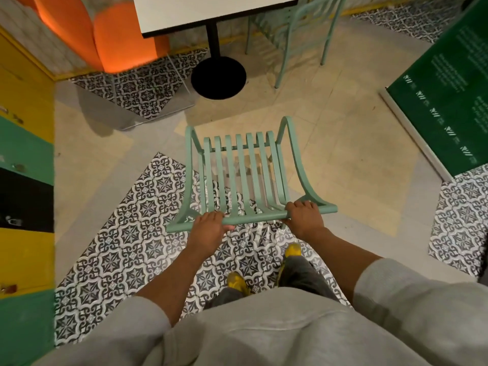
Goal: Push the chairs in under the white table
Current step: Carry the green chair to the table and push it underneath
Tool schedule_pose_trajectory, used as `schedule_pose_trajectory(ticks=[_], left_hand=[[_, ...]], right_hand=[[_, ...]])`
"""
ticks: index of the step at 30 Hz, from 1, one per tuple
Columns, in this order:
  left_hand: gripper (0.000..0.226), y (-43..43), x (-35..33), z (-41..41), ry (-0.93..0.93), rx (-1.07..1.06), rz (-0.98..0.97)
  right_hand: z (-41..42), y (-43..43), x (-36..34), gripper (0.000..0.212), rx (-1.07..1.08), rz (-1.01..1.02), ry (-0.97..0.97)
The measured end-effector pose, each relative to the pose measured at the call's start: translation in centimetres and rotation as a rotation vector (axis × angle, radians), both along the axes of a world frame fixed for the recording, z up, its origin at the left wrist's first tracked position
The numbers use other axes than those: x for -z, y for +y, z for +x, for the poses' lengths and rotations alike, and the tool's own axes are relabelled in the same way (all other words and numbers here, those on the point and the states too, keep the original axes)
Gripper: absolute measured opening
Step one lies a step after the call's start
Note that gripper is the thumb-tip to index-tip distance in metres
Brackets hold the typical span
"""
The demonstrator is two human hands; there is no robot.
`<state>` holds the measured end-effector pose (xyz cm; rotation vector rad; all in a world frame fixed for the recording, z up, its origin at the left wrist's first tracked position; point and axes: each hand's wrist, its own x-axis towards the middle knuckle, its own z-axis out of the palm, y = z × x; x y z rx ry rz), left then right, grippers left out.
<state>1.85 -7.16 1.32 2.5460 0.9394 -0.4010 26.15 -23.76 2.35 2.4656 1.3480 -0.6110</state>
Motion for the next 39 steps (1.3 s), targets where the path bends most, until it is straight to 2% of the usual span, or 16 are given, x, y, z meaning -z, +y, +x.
schedule_pose_trajectory(ticks=[5, 9, 15, 21, 26, 30, 39], left_hand=[[0.054, 1.1, 0.0, 1.9, 0.055, 0.018, 0.072], [0.057, 2.3, -0.8, 4.8, 0.101, 0.035, 0.109], [0.041, 4.9, -1.5, 10.5, 0.253, -0.024, 0.076], [0.034, 5.9, -0.8, 16.3, 0.391, -0.058, 0.145], [0.03, 6.4, -0.9, 20.9, 0.394, -0.1, 0.085], [0.029, 6.5, -0.6, 23.6, 0.375, -0.125, 0.117], [0.023, 10.1, 0.5, 27.3, 0.324, -0.207, 0.066]], right_hand=[[2.7, 1.6, 0.5, 0.037, -0.038, -0.037, 0.008], [6.0, 3.3, 0.8, 0.038, -0.067, -0.04, 0.034], [11.4, 5.6, 1.3, 0.032, -0.114, -0.049, 0.017], [17.1, 7.5, 1.5, 0.025, -0.188, -0.033, 0.037], [22.0, 8.6, 1.5, 0.025, -0.237, -0.01, 0.026], [25.3, 9.7, 1.7, 0.028, -0.244, -0.015, 0.016], [29.0, 13.6, 2.6, 0.029, -0.289, -0.011, 0.002]])
